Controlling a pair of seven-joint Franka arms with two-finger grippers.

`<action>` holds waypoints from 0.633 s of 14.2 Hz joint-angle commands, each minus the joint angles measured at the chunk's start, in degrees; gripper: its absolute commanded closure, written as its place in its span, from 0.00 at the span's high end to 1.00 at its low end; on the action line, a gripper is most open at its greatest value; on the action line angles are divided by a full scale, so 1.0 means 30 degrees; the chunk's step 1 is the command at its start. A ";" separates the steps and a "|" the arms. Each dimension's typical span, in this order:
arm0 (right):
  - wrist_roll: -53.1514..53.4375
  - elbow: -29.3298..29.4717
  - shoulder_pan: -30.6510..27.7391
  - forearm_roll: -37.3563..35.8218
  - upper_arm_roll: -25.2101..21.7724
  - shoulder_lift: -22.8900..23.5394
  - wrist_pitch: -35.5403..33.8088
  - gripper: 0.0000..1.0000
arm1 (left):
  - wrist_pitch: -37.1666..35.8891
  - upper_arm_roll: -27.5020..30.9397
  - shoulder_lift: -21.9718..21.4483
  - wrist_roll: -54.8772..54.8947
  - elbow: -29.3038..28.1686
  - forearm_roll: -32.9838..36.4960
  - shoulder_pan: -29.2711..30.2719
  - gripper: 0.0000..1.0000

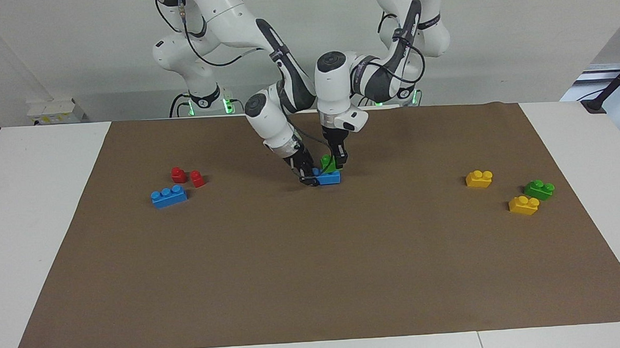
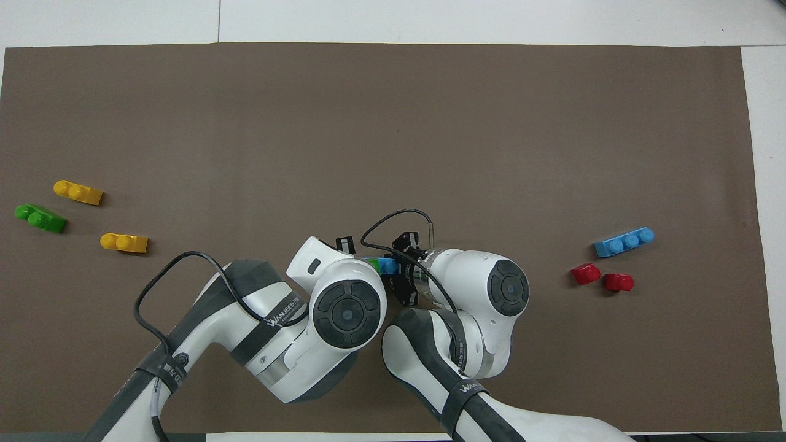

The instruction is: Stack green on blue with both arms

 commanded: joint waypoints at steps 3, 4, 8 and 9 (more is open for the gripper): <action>0.0550 -0.1285 0.0033 -0.0805 -0.0165 0.0000 0.0217 0.00 | 0.1101 0.0327 -0.0287 -0.1504 -0.0992 0.1390 -0.0509 0.00; 0.0492 -0.1285 0.0004 -0.0805 -0.0165 0.0000 0.0217 0.00 | 0.1367 0.0327 -0.0258 -0.1944 -0.1021 0.1684 -0.0480 0.00; 0.0403 -0.1315 -0.0055 -0.0805 -0.0165 0.0000 0.0246 0.00 | 0.1603 0.0356 0.0414 -0.2095 -0.0845 0.2215 -0.0275 0.00; 0.0374 -0.1315 -0.0084 -0.0805 -0.0194 0.0000 0.0218 0.00 | 0.1633 0.0356 0.0619 -0.2095 -0.0816 0.2389 -0.0304 0.00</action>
